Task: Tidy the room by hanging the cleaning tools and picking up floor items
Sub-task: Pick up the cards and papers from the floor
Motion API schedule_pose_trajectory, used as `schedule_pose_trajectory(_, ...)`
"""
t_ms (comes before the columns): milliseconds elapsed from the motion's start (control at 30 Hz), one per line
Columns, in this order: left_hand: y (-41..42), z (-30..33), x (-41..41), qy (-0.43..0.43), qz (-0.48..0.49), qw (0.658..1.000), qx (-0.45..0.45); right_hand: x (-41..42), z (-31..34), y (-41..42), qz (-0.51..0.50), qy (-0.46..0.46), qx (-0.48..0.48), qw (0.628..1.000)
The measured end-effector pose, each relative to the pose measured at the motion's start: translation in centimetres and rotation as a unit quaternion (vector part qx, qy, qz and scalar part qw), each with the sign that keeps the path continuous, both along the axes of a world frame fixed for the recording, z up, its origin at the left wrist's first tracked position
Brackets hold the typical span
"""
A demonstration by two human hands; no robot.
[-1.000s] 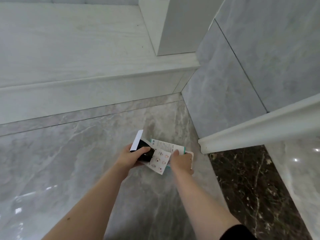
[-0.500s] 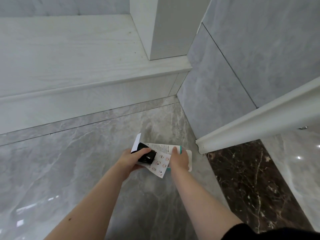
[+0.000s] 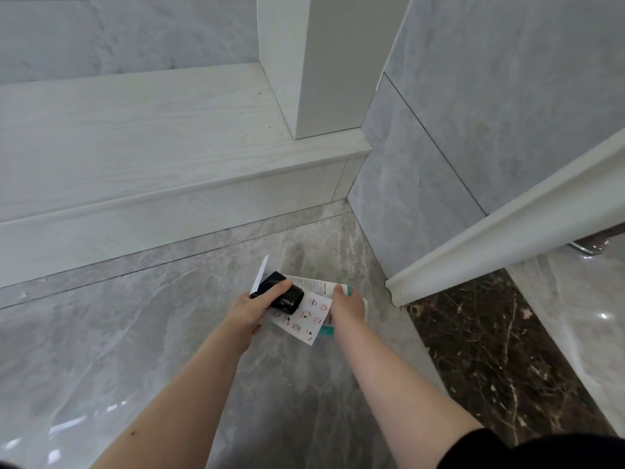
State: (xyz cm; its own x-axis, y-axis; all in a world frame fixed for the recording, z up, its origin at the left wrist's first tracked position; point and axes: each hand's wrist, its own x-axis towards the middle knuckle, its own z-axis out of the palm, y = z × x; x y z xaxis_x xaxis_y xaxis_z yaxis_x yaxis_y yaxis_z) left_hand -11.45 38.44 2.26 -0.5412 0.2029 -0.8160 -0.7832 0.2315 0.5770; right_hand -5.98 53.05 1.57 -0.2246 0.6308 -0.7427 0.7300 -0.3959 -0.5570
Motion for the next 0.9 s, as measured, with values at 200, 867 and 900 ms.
schedule_pose_trajectory(200,1.2,0.5,0.7,-0.022,0.013,0.996,0.08,0.1,1.6,0.4,-0.022,-0.004,-0.09,0.996)
schedule_pose_trajectory(867,9.1,-2.9,7.6,-0.048,-0.074,0.989,0.117,11.4,3.8,9.1,0.098,-0.103,-0.117,0.983)
schedule_pose_trajectory(900,10.1,-3.1,8.7,-0.055,-0.101,0.987,0.115,13.2,4.0,10.0,0.091,-0.109,-0.111,0.984)
